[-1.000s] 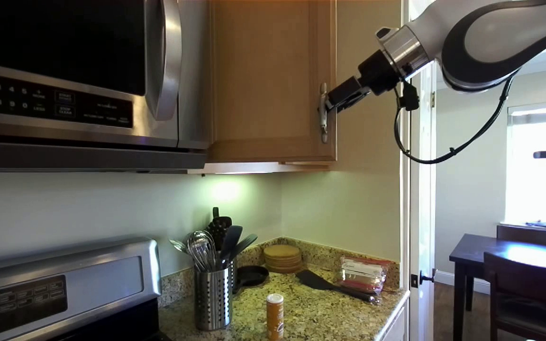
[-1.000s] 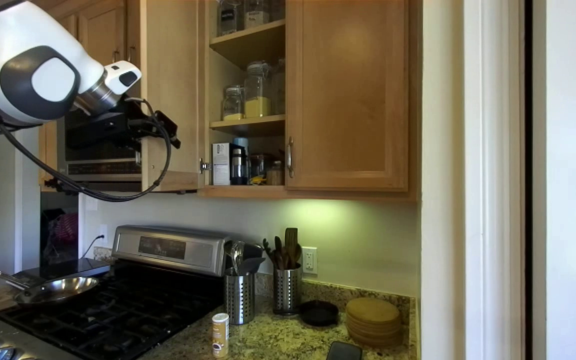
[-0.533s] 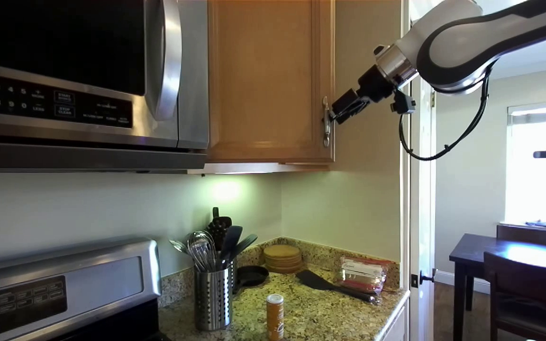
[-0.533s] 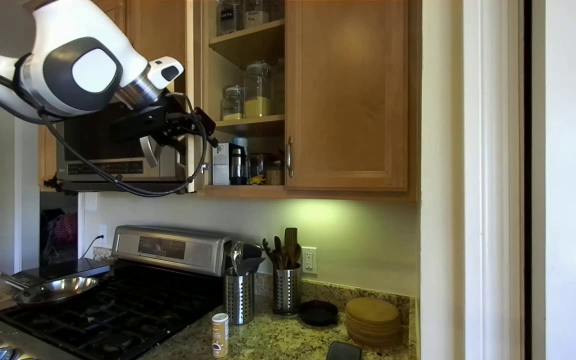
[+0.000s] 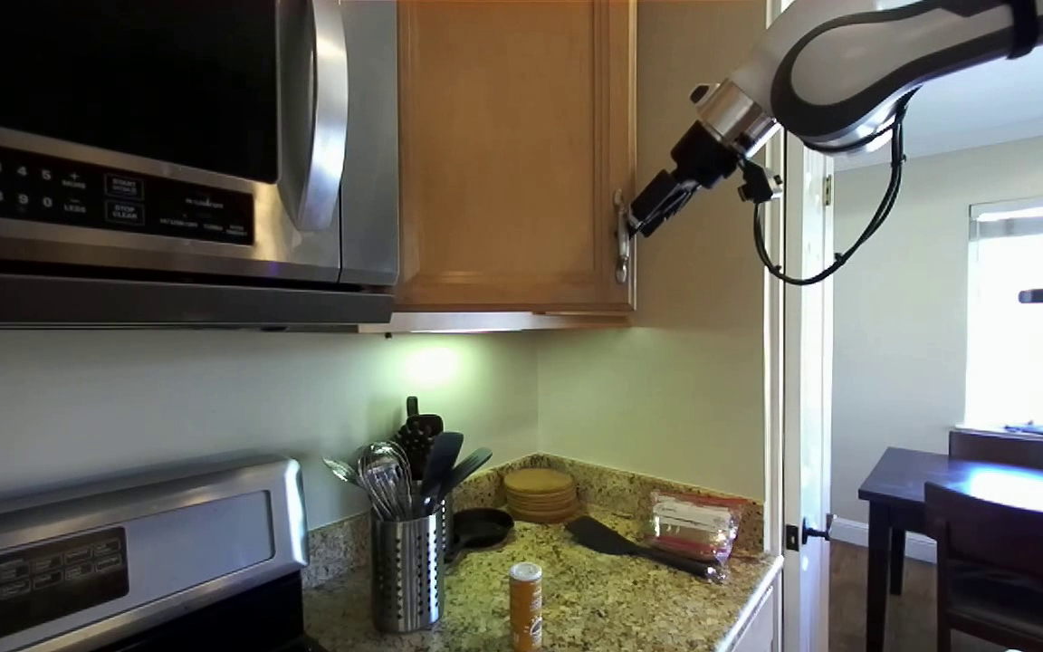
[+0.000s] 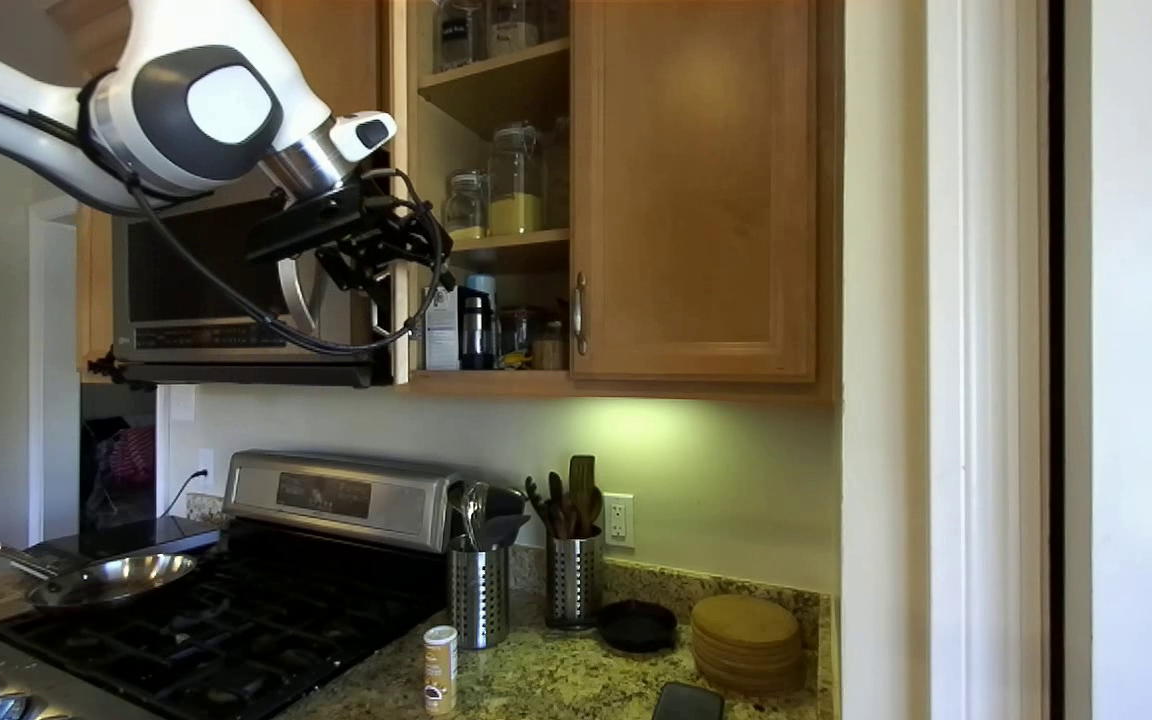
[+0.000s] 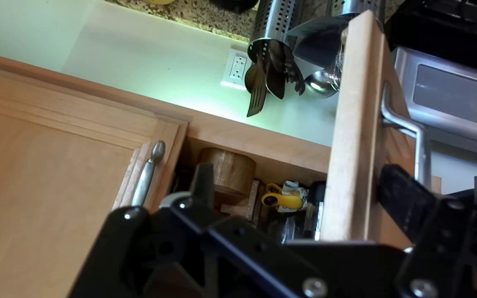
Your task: Open the top left cabinet door then remove the brown bottle out of the cabinet and close the left cabinet door
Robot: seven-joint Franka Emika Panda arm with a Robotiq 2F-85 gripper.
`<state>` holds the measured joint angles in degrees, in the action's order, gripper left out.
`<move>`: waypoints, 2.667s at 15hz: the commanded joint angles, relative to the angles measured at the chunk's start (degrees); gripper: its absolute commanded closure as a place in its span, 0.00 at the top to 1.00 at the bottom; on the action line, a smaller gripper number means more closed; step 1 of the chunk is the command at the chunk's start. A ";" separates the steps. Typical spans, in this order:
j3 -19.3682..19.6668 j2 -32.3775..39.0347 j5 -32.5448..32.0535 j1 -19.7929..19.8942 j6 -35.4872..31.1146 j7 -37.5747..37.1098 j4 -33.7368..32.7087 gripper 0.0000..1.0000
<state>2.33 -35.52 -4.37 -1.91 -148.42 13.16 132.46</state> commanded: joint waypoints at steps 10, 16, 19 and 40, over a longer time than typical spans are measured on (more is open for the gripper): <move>0.45 4.70 -1.20 2.32 1.67 -1.25 -3.40 1.00; 1.37 3.44 -6.47 4.91 1.24 1.75 -2.40 1.00; 2.37 3.00 -10.81 7.17 1.39 2.75 -2.51 1.00; -2.07 8.68 -0.66 1.02 -9.59 -4.96 -5.36 0.00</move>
<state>2.53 -30.87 -3.62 -3.33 -152.54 12.94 128.72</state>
